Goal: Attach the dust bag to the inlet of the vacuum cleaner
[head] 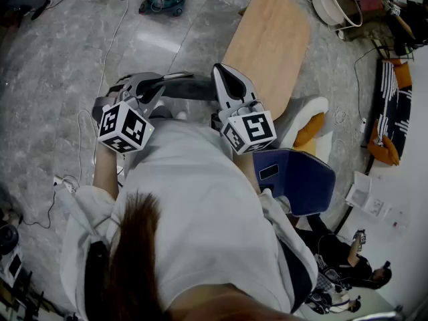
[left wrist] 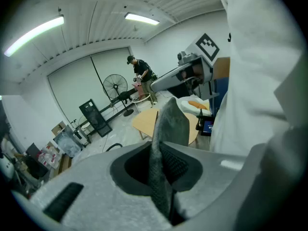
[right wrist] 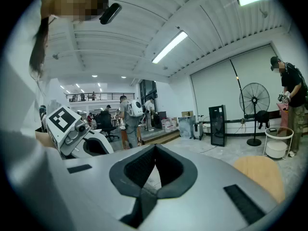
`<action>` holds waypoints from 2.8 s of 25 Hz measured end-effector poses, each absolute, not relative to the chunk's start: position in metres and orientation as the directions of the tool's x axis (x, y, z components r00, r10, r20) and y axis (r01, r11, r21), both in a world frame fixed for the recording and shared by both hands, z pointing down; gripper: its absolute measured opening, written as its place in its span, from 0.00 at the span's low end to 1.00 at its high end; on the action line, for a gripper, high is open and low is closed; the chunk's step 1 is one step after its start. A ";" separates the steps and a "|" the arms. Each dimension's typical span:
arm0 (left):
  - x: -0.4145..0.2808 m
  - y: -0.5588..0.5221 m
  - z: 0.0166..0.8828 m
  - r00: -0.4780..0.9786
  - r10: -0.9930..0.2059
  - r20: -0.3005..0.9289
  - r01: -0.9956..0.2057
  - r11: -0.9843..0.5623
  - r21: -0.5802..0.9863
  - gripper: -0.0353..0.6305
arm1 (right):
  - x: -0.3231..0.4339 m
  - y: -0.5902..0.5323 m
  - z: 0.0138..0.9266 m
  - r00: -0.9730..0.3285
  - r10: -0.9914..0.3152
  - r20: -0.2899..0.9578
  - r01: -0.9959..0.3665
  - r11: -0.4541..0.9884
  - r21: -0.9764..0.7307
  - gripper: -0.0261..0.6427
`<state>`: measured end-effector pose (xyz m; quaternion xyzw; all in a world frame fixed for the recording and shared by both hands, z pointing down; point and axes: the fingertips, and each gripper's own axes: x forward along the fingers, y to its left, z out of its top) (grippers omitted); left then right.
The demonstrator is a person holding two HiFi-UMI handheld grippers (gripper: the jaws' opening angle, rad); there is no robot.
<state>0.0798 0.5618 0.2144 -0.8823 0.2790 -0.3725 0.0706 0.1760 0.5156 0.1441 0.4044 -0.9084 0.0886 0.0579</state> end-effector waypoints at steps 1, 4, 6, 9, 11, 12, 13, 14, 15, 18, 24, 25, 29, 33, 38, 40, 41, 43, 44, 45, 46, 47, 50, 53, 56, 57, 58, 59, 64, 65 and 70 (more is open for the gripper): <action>0.081 0.562 0.214 0.569 -0.544 0.617 -0.439 -0.835 -0.332 0.12 | 0.177 0.516 0.144 -0.666 -0.724 0.177 -0.745 0.658 -0.113 0.04; 0.085 0.563 0.215 0.569 -0.542 0.618 -0.436 -0.836 -0.332 0.12 | 0.180 0.516 0.145 -0.668 -0.723 0.178 -0.743 0.660 -0.110 0.04; 0.088 0.566 0.216 0.570 -0.543 0.617 -0.439 -0.836 -0.330 0.12 | 0.182 0.518 0.145 -0.670 -0.720 0.178 -0.741 0.663 -0.109 0.04; 0.094 0.569 0.216 0.581 -0.540 0.609 -0.445 -0.837 -0.319 0.12 | 0.186 0.520 0.147 -0.673 -0.718 0.180 -0.739 0.665 -0.108 0.04; 0.099 0.570 0.215 0.585 -0.543 0.603 -0.447 -0.836 -0.319 0.12 | 0.189 0.520 0.147 -0.675 -0.716 0.178 -0.737 0.667 -0.107 0.04; 0.100 0.569 0.214 0.585 -0.545 0.600 -0.448 -0.834 -0.321 0.12 | 0.190 0.520 0.146 -0.677 -0.715 0.175 -0.735 0.669 -0.107 0.04; 0.102 0.569 0.213 0.585 -0.547 0.598 -0.448 -0.833 -0.324 0.12 | 0.191 0.521 0.146 -0.679 -0.714 0.173 -0.733 0.671 -0.108 0.04; 0.103 0.569 0.213 0.584 -0.548 0.598 -0.447 -0.833 -0.326 0.12 | 0.191 0.521 0.146 -0.680 -0.713 0.171 -0.732 0.673 -0.109 0.04; 0.104 0.569 0.213 0.583 -0.548 0.600 -0.445 -0.833 -0.330 0.12 | 0.192 0.522 0.146 -0.681 -0.712 0.171 -0.731 0.673 -0.110 0.04; 0.106 0.567 0.214 0.575 -0.548 0.608 -0.437 -0.833 -0.339 0.12 | 0.194 0.520 0.146 -0.679 -0.714 0.170 -0.733 0.671 -0.109 0.04; 0.109 0.564 0.214 0.575 -0.553 0.603 -0.446 -0.830 -0.336 0.12 | 0.199 0.519 0.147 -0.679 -0.713 0.173 -0.733 0.673 -0.100 0.04; 0.109 0.564 0.213 0.576 -0.555 0.600 -0.448 -0.829 -0.336 0.12 | 0.200 0.519 0.147 -0.679 -0.714 0.174 -0.733 0.673 -0.099 0.04; 0.111 0.561 0.210 0.578 -0.554 0.598 -0.447 -0.829 -0.336 0.12 | 0.203 0.517 0.148 -0.674 -0.716 0.181 -0.737 0.668 -0.101 0.04; 0.114 0.561 0.214 0.573 -0.551 0.606 -0.445 -0.831 -0.334 0.12 | 0.208 0.516 0.151 -0.671 -0.717 0.187 -0.739 0.666 -0.100 0.04; 0.116 0.560 0.217 0.573 -0.548 0.610 -0.449 -0.832 -0.326 0.12 | 0.209 0.515 0.148 -0.684 -0.711 0.164 -0.728 0.680 -0.085 0.04; 0.116 0.559 0.217 0.572 -0.550 0.609 -0.453 -0.830 -0.326 0.12 | 0.208 0.514 0.147 -0.687 -0.710 0.156 -0.725 0.685 -0.075 0.04; 0.116 0.558 0.216 0.572 -0.551 0.608 -0.454 -0.829 -0.325 0.12 | 0.208 0.513 0.147 -0.686 -0.710 0.158 -0.726 0.684 -0.074 0.04; 0.117 0.556 0.215 0.571 -0.553 0.606 -0.456 -0.828 -0.326 0.12 | 0.209 0.510 0.148 -0.682 -0.712 0.163 -0.729 0.681 -0.074 0.04; 0.116 0.555 0.216 0.570 -0.554 0.607 -0.457 -0.828 -0.327 0.12 | 0.209 0.509 0.148 -0.681 -0.713 0.164 -0.730 0.679 -0.077 0.04; 0.116 0.553 0.217 0.568 -0.555 0.607 -0.458 -0.827 -0.327 0.12 | 0.209 0.507 0.149 -0.680 -0.714 0.165 -0.731 0.678 -0.081 0.04; 0.115 0.550 0.218 0.566 -0.557 0.608 -0.460 -0.825 -0.328 0.12 | 0.209 0.505 0.150 -0.680 -0.715 0.164 -0.732 0.676 -0.087 0.04; 0.113 0.546 0.218 0.564 -0.558 0.609 -0.462 -0.824 -0.328 0.12 | 0.209 0.502 0.151 -0.679 -0.716 0.164 -0.733 0.674 -0.092 0.04; 0.111 0.535 0.219 0.563 -0.559 0.609 -0.464 -0.823 -0.327 0.12 | 0.208 0.492 0.152 -0.676 -0.718 0.164 -0.735 0.670 -0.099 0.04; 0.107 0.524 0.221 0.572 -0.550 0.609 -0.460 -0.829 -0.317 0.12 | 0.204 0.479 0.153 -0.672 -0.722 0.166 -0.740 0.664 -0.105 0.04; 0.101 0.502 0.226 0.585 -0.537 0.608 -0.455 -0.838 -0.302 0.12 | 0.196 0.456 0.155 -0.666 -0.728 0.165 -0.746 0.656 -0.115 0.04; 0.098 0.493 0.226 0.589 -0.533 0.607 -0.452 -0.840 -0.299 0.12 | 0.193 0.448 0.155 -0.663 -0.731 0.164 -0.748 0.653 -0.118 0.04; 0.095 0.483 0.226 0.593 -0.530 0.606 -0.448 -0.843 -0.298 0.12 | 0.191 0.439 0.155 -0.660 -0.733 0.162 -0.751 0.649 -0.122 0.04; 0.092 0.472 0.225 0.596 -0.526 0.606 -0.442 -0.846 -0.299 0.12 | 0.188 0.429 0.154 -0.657 -0.736 0.160 -0.754 0.645 -0.128 0.04; 0.070 0.418 0.217 0.608 -0.501 0.616 -0.400 -0.864 -0.307 0.12 | 0.165 0.380 0.143 -0.636 -0.756 0.153 -0.771 0.619 -0.149 0.04; 0.065 0.408 0.215 0.611 -0.496 0.617 -0.392 -0.867 -0.309 0.12 | 0.159 0.370 0.140 -0.632 -0.760 0.149 -0.775 0.615 -0.146 0.04; 0.037 0.368 0.211 0.629 -0.481 0.611 -0.361 -0.877 -0.318 0.12 | 0.134 0.333 0.133 -0.605 -0.785 0.135 -0.796 0.592 -0.129 0.04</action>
